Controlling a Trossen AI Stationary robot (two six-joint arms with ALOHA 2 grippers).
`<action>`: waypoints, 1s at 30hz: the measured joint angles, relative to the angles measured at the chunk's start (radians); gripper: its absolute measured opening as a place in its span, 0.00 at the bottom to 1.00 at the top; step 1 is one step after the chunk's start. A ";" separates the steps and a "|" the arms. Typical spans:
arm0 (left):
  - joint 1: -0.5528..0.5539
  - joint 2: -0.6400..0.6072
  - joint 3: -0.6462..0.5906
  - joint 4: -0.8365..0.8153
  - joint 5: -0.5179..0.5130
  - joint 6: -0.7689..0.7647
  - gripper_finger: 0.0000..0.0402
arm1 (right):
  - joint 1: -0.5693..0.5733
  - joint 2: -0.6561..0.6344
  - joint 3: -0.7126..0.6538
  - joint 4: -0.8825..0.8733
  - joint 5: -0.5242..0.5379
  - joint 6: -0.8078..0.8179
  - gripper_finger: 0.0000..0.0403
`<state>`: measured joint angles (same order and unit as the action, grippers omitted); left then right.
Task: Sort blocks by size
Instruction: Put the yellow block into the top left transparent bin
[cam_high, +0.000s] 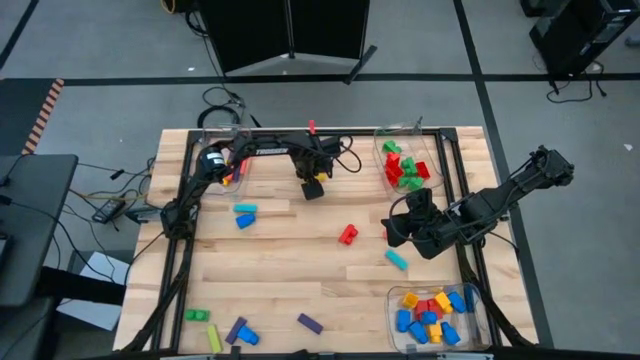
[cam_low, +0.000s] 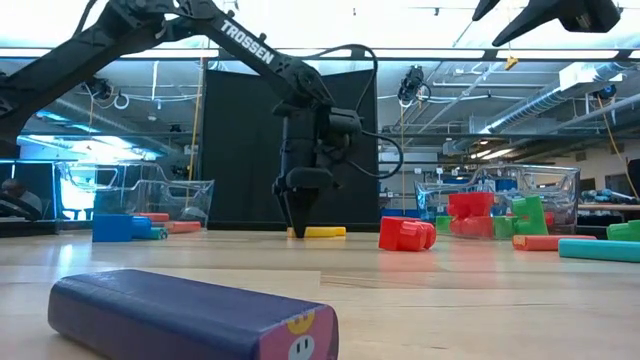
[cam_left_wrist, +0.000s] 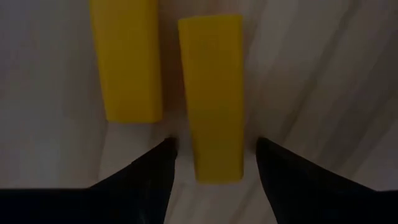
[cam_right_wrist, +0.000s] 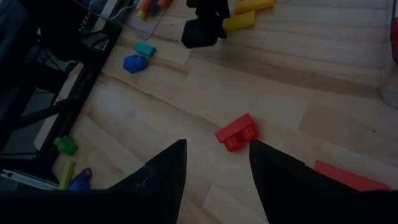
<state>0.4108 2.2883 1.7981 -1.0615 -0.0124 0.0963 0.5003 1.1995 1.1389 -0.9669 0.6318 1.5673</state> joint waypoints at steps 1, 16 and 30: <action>-0.002 0.000 -0.001 0.004 -0.002 -0.001 0.55 | 0.000 0.000 0.000 0.000 0.000 0.000 0.46; -0.026 -0.006 0.009 -0.031 -0.009 -0.004 0.26 | 0.000 0.000 0.000 0.001 0.001 -0.018 0.46; -0.064 -0.302 -0.009 -0.125 0.042 -0.025 0.26 | -0.001 0.000 0.000 0.017 0.007 -0.018 0.46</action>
<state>0.3470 1.9863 1.7891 -1.1860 0.0292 0.0709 0.4991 1.1995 1.1389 -0.9496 0.6388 1.5490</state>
